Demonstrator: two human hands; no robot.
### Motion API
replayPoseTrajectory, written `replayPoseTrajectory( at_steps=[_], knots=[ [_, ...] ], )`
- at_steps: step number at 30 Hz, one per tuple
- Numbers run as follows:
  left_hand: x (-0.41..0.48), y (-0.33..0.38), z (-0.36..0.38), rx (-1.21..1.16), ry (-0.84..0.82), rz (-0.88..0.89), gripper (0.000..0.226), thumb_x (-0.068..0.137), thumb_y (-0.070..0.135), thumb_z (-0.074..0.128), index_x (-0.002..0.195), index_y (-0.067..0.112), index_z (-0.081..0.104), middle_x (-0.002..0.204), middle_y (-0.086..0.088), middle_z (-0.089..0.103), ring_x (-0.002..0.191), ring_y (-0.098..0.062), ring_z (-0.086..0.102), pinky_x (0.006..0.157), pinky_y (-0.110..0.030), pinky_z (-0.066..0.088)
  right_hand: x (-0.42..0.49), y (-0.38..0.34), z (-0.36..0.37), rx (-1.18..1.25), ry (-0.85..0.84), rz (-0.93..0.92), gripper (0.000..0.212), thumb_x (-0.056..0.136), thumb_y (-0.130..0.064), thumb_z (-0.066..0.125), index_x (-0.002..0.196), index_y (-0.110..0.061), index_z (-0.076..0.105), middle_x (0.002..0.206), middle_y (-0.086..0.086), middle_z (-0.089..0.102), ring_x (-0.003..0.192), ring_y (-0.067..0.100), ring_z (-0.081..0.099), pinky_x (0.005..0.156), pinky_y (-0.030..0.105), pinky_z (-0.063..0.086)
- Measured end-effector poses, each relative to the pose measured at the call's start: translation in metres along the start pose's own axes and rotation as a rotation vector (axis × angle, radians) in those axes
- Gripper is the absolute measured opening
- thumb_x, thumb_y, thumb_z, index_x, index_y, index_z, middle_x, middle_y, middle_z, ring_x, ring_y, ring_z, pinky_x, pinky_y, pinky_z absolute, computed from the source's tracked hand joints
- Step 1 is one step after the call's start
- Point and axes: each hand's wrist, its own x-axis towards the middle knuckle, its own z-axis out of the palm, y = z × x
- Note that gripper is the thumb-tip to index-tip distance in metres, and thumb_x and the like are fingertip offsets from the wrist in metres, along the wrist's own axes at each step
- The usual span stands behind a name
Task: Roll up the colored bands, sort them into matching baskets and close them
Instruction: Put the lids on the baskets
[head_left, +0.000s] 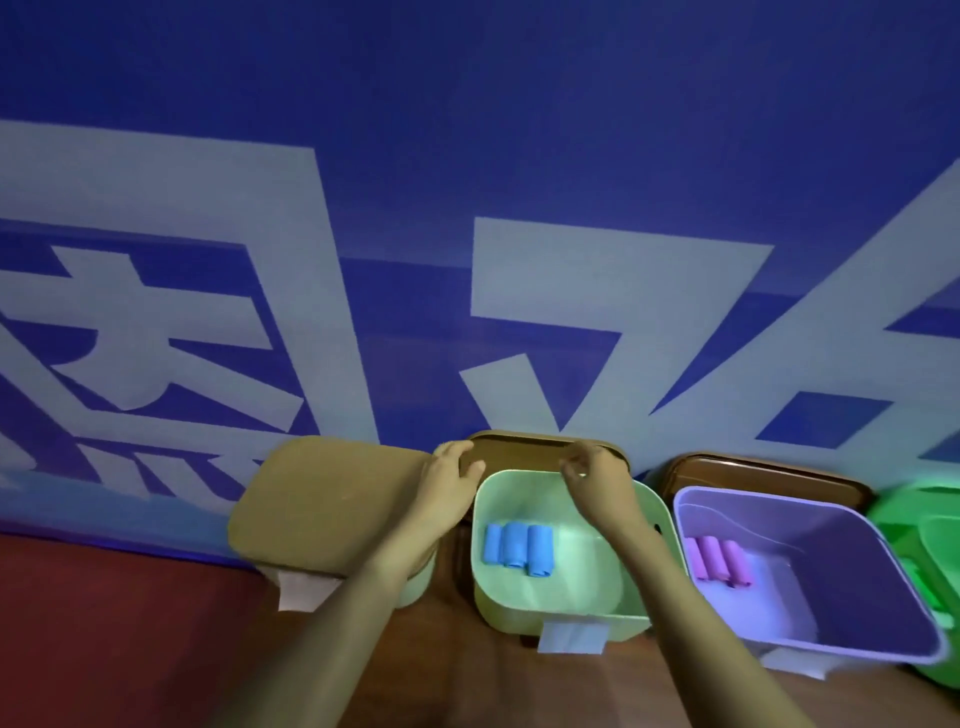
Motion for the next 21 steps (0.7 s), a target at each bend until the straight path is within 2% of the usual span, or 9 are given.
replayPoseTrajectory(
  at_steps=[3,6,10,13,16,18,21],
  knots=[
    [0.018,0.022,0.021,-0.03,-0.031,-0.199,0.067,0.098,0.038,0.046,0.148,0.002,0.02,0.155,-0.017,0.021,0.143,-0.03,0.02,0.115,-0.036,0.019,0.011,0.033,-0.028,0.013,0.039,0.176,0.031,0.094,-0.016,0.053,0.12,0.002,0.056,0.12,0.021,0.062,0.114,0.037,0.055,0.089,0.035,0.04],
    [0.035,0.029,0.035,-0.064,0.001,-0.344,0.076,0.098,0.047,0.038,0.15,0.0,0.009,0.157,-0.018,0.013,0.145,-0.032,0.014,0.117,-0.041,0.016,0.024,0.058,-0.035,0.0,-0.035,0.259,0.035,0.097,-0.019,0.051,0.123,0.004,0.051,0.126,0.024,0.058,0.118,0.039,0.052,0.09,0.035,0.039],
    [0.044,0.024,0.046,-0.215,0.067,-0.492,0.07,0.099,0.047,0.037,0.149,0.003,0.014,0.154,-0.017,0.023,0.14,-0.034,0.026,0.111,-0.043,0.026,0.037,0.071,-0.031,-0.041,-0.176,0.305,0.035,0.098,-0.023,0.047,0.123,0.0,0.053,0.124,0.021,0.059,0.117,0.036,0.053,0.086,0.031,0.04],
    [0.043,0.024,0.048,-0.299,0.081,-0.524,0.066,0.099,0.046,0.036,0.148,0.007,0.017,0.15,-0.015,0.03,0.136,-0.033,0.033,0.106,-0.043,0.031,0.043,0.076,-0.027,-0.073,-0.237,0.322,0.038,0.098,-0.029,0.046,0.12,0.001,0.052,0.124,0.023,0.058,0.115,0.037,0.054,0.085,0.033,0.042],
    [0.041,0.029,0.046,-0.349,0.085,-0.508,0.063,0.099,0.046,0.037,0.148,0.01,0.021,0.147,-0.013,0.035,0.133,-0.031,0.037,0.103,-0.042,0.035,0.045,0.08,-0.027,-0.049,-0.206,0.336,0.042,0.1,-0.033,0.043,0.118,0.003,0.052,0.124,0.025,0.058,0.115,0.039,0.053,0.086,0.035,0.041],
    [0.038,0.034,0.043,-0.374,0.123,-0.458,0.06,0.099,0.046,0.037,0.147,0.012,0.025,0.144,-0.012,0.039,0.129,-0.029,0.04,0.099,-0.039,0.037,0.044,0.081,-0.031,0.031,-0.143,0.325,0.044,0.1,-0.036,0.042,0.114,0.003,0.055,0.12,0.026,0.06,0.112,0.039,0.054,0.081,0.035,0.039],
    [0.027,0.045,0.036,-0.456,0.2,-0.347,0.051,0.099,0.045,0.038,0.139,0.013,0.037,0.133,-0.009,0.047,0.113,-0.021,0.047,0.086,-0.032,0.038,0.039,0.079,-0.043,0.221,-0.013,0.306,0.043,0.099,-0.038,0.042,0.116,-0.001,0.058,0.117,0.021,0.062,0.109,0.035,0.056,0.08,0.032,0.038]
  ],
)
